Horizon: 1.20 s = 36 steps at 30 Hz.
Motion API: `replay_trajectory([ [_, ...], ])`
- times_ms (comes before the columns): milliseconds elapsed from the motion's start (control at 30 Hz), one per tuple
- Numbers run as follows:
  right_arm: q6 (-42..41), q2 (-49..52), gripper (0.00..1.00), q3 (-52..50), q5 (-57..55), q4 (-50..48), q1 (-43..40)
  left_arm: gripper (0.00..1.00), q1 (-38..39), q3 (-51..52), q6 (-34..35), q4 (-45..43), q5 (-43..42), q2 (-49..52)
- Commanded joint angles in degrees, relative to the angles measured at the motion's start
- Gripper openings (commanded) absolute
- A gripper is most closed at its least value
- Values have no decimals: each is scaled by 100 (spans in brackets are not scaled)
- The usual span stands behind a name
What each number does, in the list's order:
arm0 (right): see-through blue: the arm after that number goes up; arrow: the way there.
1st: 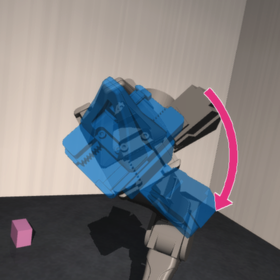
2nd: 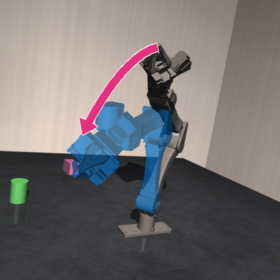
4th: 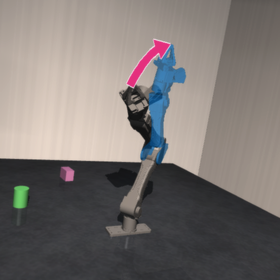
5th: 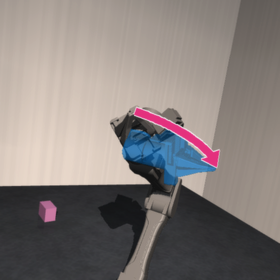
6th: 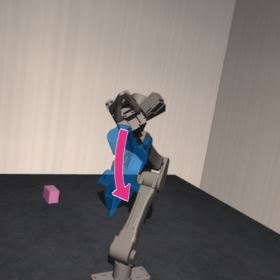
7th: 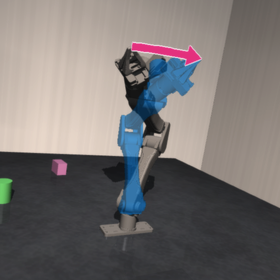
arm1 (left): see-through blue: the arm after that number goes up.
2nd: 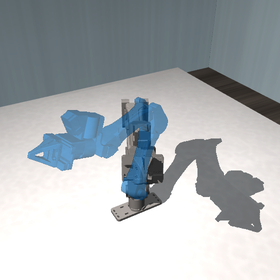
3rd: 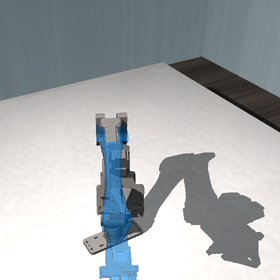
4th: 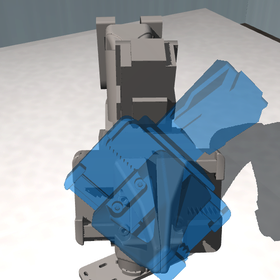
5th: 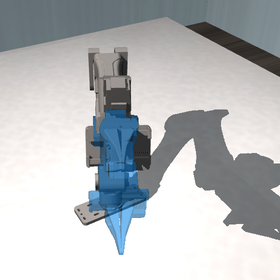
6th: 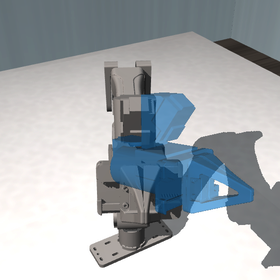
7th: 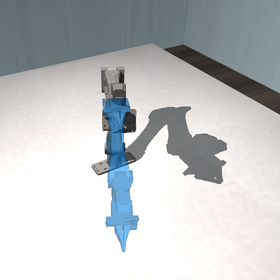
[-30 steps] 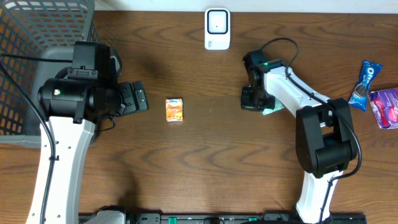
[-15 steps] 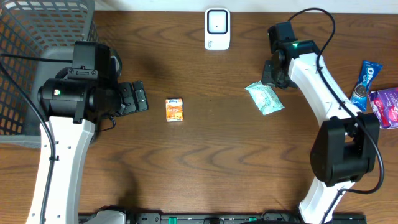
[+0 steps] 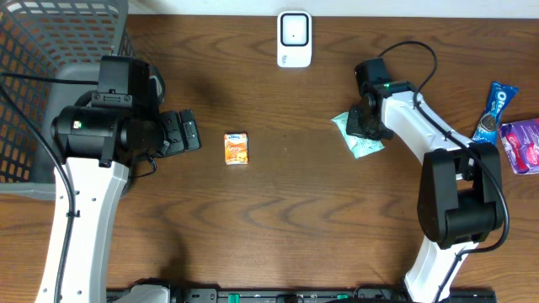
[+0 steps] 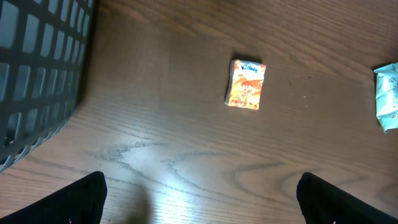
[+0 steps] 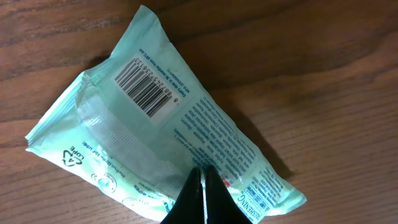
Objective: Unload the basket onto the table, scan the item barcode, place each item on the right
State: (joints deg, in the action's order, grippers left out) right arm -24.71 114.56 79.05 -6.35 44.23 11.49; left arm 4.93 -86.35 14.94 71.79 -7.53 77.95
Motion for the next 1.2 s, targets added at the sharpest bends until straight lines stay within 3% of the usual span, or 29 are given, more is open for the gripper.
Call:
replay_trajectory([
  [0, 33, 90, 1, -256, 575, -9, 72, 98, -15, -114, -74, 17, 33, -9],
  [200, 37, 81, 1, -55, 1143, -125, 72, 98, -15, -114, -76, 17, 33, -9],
  [433, 404, 37, 1, 1097, 1139, 800, 74, 98, -15, -114, -76, 17, 33, -9],
  [667, 498, 61, 1, 1036, 730, 1058, 79, 98, -15, -114, -74, 17, 33, -9],
  [867, -107, 63, 1, 260, 787, 459, 85, 98, -15, -114, -74, 17, 33, -9],
  [1167, -94, 57, 1, -326, 1742, -664, 308, 98, -15, -114, -76, 17, 33, -9],
])
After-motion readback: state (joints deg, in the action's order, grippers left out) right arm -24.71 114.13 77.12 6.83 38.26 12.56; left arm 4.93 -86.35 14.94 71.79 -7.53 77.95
